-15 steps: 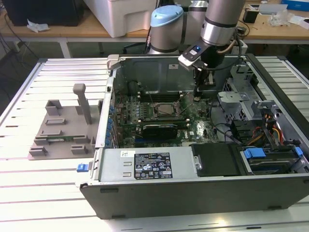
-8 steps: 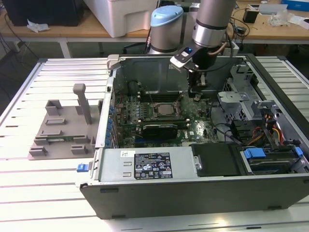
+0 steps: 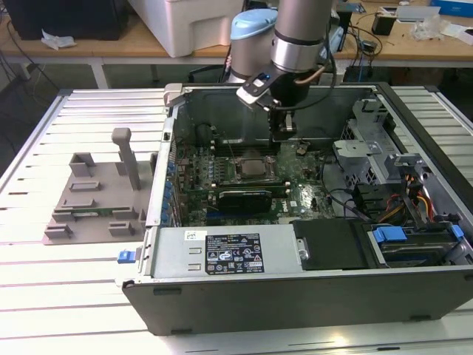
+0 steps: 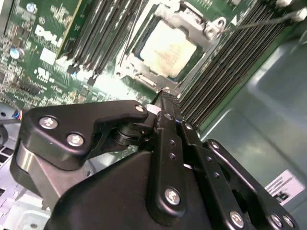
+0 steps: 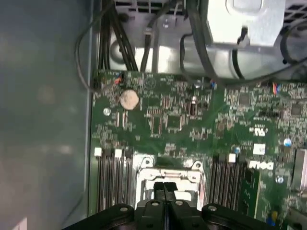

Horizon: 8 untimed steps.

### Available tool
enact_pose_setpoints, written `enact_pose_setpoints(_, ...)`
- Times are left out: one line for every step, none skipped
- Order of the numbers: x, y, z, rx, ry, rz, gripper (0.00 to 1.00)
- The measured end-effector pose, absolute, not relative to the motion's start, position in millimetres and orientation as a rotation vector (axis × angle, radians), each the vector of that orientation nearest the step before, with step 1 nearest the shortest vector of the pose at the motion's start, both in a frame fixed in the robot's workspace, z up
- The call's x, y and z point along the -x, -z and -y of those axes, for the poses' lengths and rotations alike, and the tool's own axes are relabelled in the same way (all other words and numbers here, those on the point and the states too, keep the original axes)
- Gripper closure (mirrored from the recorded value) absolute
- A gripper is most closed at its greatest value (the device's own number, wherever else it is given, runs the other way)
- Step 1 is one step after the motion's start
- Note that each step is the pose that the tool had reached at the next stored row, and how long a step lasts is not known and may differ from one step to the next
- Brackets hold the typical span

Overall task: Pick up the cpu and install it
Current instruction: 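Close the cpu cover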

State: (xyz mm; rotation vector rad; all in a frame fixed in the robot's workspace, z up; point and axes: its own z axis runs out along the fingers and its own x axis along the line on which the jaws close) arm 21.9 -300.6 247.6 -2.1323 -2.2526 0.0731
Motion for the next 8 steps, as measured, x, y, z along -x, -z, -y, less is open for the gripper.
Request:
enact_pose_setpoints(-17,-247,301,2.132,-0.073,2.253,0.89)
enact_pose_setpoints(-7,-245,301,2.133,-0.072,2.253,0.89)
enact_pose_setpoints(3,-241,301,2.133,-0.072,2.253,0.89)
enact_pose_setpoints(14,-237,301,2.133,-0.072,2.253,0.89)
enact_pose_setpoints(25,-232,301,2.133,-0.072,2.253,0.89)
enact_pose_setpoints(30,-229,301,2.133,-0.072,2.253,0.89)
enact_pose_setpoints(33,-228,301,2.133,-0.072,2.253,0.89)
enact_pose_setpoints(37,-223,304,2.133,-0.073,2.253,0.89)
